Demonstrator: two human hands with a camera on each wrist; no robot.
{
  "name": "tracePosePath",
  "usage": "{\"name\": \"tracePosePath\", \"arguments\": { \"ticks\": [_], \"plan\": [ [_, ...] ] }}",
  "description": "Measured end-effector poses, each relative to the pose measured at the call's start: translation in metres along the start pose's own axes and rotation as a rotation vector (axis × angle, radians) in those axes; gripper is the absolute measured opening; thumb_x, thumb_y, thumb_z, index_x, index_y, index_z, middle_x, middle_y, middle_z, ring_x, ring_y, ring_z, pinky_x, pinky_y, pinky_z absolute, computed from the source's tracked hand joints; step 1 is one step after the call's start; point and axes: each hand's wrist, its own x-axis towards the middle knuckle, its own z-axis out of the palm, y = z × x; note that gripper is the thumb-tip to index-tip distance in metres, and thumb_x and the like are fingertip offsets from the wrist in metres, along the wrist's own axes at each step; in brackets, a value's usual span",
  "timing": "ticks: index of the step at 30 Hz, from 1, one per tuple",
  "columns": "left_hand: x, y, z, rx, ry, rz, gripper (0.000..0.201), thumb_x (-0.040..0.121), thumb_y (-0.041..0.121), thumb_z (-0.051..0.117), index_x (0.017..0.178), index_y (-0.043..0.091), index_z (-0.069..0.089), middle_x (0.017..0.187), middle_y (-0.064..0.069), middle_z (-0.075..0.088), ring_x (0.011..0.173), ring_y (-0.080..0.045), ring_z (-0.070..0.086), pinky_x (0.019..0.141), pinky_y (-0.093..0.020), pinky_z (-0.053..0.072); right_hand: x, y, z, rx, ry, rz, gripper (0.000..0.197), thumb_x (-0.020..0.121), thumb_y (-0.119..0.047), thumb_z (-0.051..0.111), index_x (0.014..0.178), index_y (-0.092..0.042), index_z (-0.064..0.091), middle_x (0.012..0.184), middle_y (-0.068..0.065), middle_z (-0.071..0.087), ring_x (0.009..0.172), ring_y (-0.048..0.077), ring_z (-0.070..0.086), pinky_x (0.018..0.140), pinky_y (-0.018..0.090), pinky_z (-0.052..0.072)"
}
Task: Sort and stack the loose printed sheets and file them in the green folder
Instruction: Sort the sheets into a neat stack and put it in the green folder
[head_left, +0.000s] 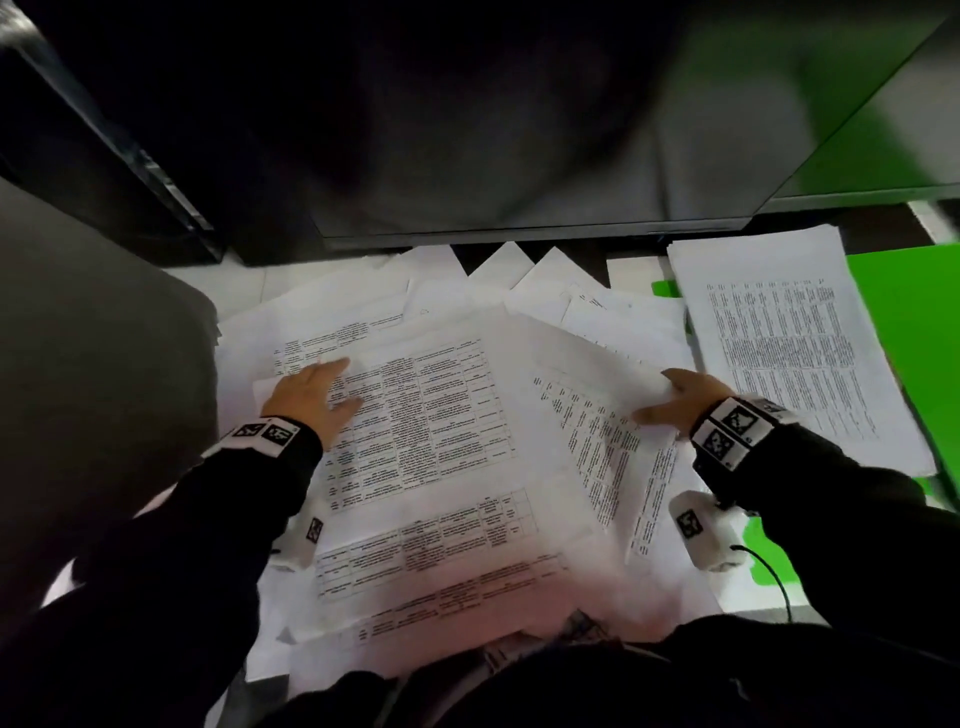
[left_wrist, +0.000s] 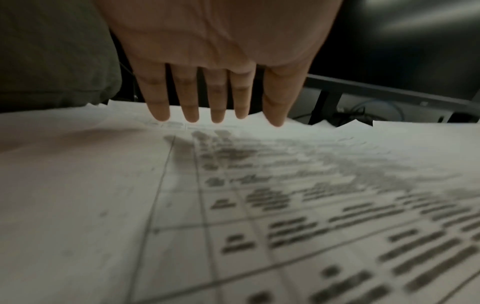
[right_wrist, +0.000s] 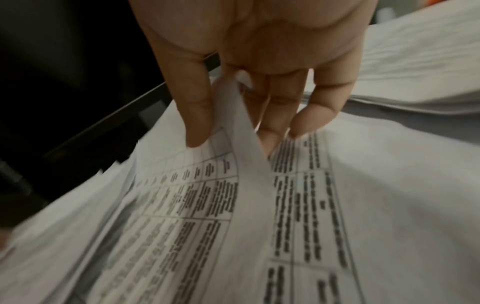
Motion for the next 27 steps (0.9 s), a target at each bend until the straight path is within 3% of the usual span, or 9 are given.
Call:
{"name": "tracePosePath", "arguments": {
  "ticks": [3,5,7,9,12,16,21,25,27],
  "plan": [
    [0.011,0.000,-0.001,0.108,-0.078,-0.041,0.074,0.081,0.063,0.050,0.144,0.036,0.023,0.153,-0.002,0.025,0.140,-0.031,0.021,0.114,-0.046,0.021,-0.012,0.019,-0.006,0.524,-0.172,0.189,0.021,0.085,-0.007,0.062,0.103,-0.011,0.052,0.059,0.007,0.067,0.048,0.023,0.063,0.053,0.027,0.049],
    [0.015,0.006,-0.004,0.160,-0.070,-0.049,0.076,0.074,0.068,0.055,0.139,0.036,0.032,0.147,-0.004,0.031,0.135,-0.032,0.026,0.109,-0.048,0.026,-0.020,0.028,-0.002,0.703,-0.247,0.229,0.015,0.081,-0.004,0.060,0.091,-0.013,0.053,0.058,0.008,0.069,0.050,0.026,0.067,0.060,0.031,0.052],
    [0.020,0.012,-0.006,0.151,-0.068,-0.072,0.075,0.064,0.071,0.063,0.127,0.036,0.040,0.133,-0.005,0.045,0.126,-0.032,0.038,0.104,-0.046,0.031,-0.023,0.036,0.012,0.695,-0.241,0.218,0.023,0.075,-0.003,0.067,0.089,-0.014,0.052,0.058,0.008,0.068,0.049,0.024,0.066,0.058,0.033,0.055],
    [0.024,0.017,-0.007,0.145,-0.103,-0.080,0.076,0.054,0.076,0.066,0.114,0.036,0.043,0.116,-0.005,0.059,0.114,-0.030,0.049,0.099,-0.043,0.034,-0.021,0.040,0.028,0.662,-0.222,0.237,0.019,0.080,-0.003,0.067,0.089,-0.013,0.053,0.054,0.007,0.066,0.043,0.019,0.065,0.049,0.028,0.055],
    [0.019,0.026,-0.007,0.160,-0.168,-0.040,0.068,0.048,0.082,0.060,0.093,0.032,0.048,0.104,-0.004,0.060,0.101,-0.027,0.052,0.090,-0.038,0.040,-0.018,0.042,0.043,0.638,-0.195,0.253,0.015,0.083,-0.002,0.065,0.081,-0.012,0.054,0.053,0.008,0.064,0.041,0.017,0.064,0.045,0.027,0.055],
    [0.003,0.043,0.002,0.152,-0.171,0.023,0.062,0.065,0.069,0.065,0.107,0.025,0.056,0.112,-0.006,0.052,0.109,-0.027,0.047,0.092,-0.039,0.042,-0.016,0.044,0.049,0.668,-0.212,0.209,0.011,0.086,0.002,0.059,0.088,-0.008,0.055,0.068,0.018,0.062,0.047,0.020,0.062,0.047,0.027,0.056],
    [-0.014,0.050,0.012,-0.064,-0.204,0.090,0.031,0.081,0.036,0.067,0.101,0.016,0.057,0.102,-0.006,0.055,0.096,-0.025,0.054,0.082,-0.031,0.043,-0.015,0.041,0.049,0.700,-0.183,0.206,0.021,0.087,0.008,0.053,0.077,-0.010,0.056,0.048,0.003,0.067,0.043,0.015,0.066,0.043,0.027,0.056],
    [-0.027,0.037,0.003,-0.194,-0.048,0.007,0.024,0.084,0.034,0.063,0.085,0.016,0.047,0.074,-0.004,0.056,0.069,-0.025,0.053,0.059,-0.027,0.037,-0.015,0.041,0.044,0.738,-0.126,0.216,0.023,0.088,0.009,0.050,0.076,-0.010,0.056,0.049,0.003,0.067,0.039,0.015,0.064,0.038,0.025,0.053],
    [-0.030,0.025,-0.008,-0.285,0.068,-0.042,0.024,0.084,0.030,0.065,0.083,0.015,0.046,0.071,-0.004,0.053,0.068,-0.024,0.049,0.062,-0.028,0.036,-0.014,0.040,0.041,0.750,-0.078,0.224,0.024,0.088,0.010,0.048,0.076,-0.010,0.055,0.059,0.010,0.064,0.038,0.016,0.062,0.037,0.025,0.052]
  ]
}}
